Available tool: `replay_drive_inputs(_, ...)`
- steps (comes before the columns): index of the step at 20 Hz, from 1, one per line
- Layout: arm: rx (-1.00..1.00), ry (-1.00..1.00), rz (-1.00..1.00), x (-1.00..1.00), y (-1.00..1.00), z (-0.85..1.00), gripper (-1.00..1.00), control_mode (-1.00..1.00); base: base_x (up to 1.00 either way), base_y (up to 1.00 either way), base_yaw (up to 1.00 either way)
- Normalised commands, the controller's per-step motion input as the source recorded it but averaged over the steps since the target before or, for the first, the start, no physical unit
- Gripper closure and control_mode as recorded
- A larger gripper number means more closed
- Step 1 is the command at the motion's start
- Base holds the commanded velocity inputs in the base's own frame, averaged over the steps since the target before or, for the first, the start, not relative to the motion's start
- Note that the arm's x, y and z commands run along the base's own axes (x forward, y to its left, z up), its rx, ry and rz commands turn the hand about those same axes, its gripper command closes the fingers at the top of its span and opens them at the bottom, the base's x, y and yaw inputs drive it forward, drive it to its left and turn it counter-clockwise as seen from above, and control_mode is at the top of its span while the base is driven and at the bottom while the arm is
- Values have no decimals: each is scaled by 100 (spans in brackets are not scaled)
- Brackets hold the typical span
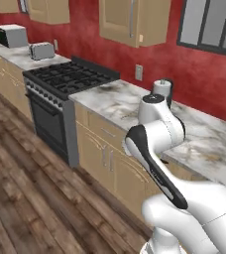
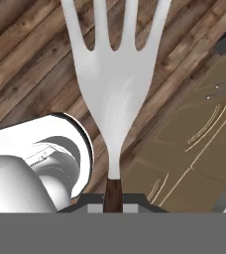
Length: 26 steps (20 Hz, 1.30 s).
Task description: Organize the utensils by type. Pick up the wooden spoons from the counter and place them in the open cabinet. Then pick up the metallic utensils from the counter and place them in the open drawer.
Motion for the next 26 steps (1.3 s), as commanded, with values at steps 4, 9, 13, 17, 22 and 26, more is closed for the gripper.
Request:
replay_drive_inputs(4, 0, 0, 0, 0, 0, 0, 100, 100, 10, 8, 63)
replay_drive_inputs(9, 0, 0, 0, 0, 0, 0, 100, 100, 18, 7, 58)
replay_drive_inputs(13, 0, 0, 0, 0, 0, 0, 100, 100, 19, 5, 60)
replay_drive_inputs(17, 0, 0, 0, 0, 0, 0, 100, 100, 43, 1, 50)
replay_drive_inputs(22, 0, 0, 0, 0, 0, 0, 100, 100, 82, -8, 18)
replay_drive_inputs(26, 0, 0, 0, 0, 0, 0, 100, 100, 97, -13, 6)
